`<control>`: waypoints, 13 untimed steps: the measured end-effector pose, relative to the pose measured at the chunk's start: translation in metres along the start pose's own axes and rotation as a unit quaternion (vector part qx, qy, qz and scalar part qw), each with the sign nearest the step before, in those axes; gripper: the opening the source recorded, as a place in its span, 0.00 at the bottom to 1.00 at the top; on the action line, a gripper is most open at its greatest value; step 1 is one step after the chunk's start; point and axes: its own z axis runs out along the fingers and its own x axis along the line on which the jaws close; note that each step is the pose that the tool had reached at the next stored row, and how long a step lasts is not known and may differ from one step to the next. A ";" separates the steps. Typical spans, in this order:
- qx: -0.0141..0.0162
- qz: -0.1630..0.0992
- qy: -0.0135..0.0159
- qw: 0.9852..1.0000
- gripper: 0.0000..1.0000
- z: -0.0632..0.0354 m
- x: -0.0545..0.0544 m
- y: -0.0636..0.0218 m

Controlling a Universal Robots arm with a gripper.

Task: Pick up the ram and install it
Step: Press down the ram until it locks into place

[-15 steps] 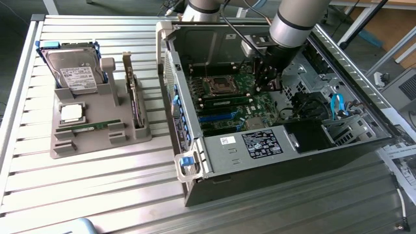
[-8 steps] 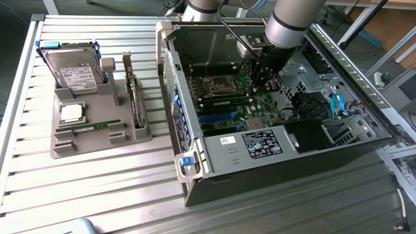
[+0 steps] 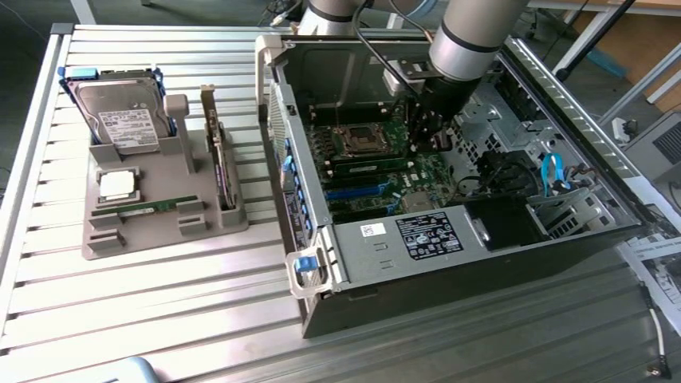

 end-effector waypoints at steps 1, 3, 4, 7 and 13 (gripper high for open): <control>0.000 0.000 0.000 1.000 0.11 0.0009 0.000 0.0000; 0.000 0.000 0.000 1.000 0.11 0.0024 0.000 0.0001; 0.000 0.000 0.000 1.000 0.11 0.0030 0.000 0.0001; 0.000 0.000 0.000 1.000 0.11 0.0050 0.000 0.0002; 0.000 0.000 0.000 1.000 0.11 0.0083 0.000 0.0003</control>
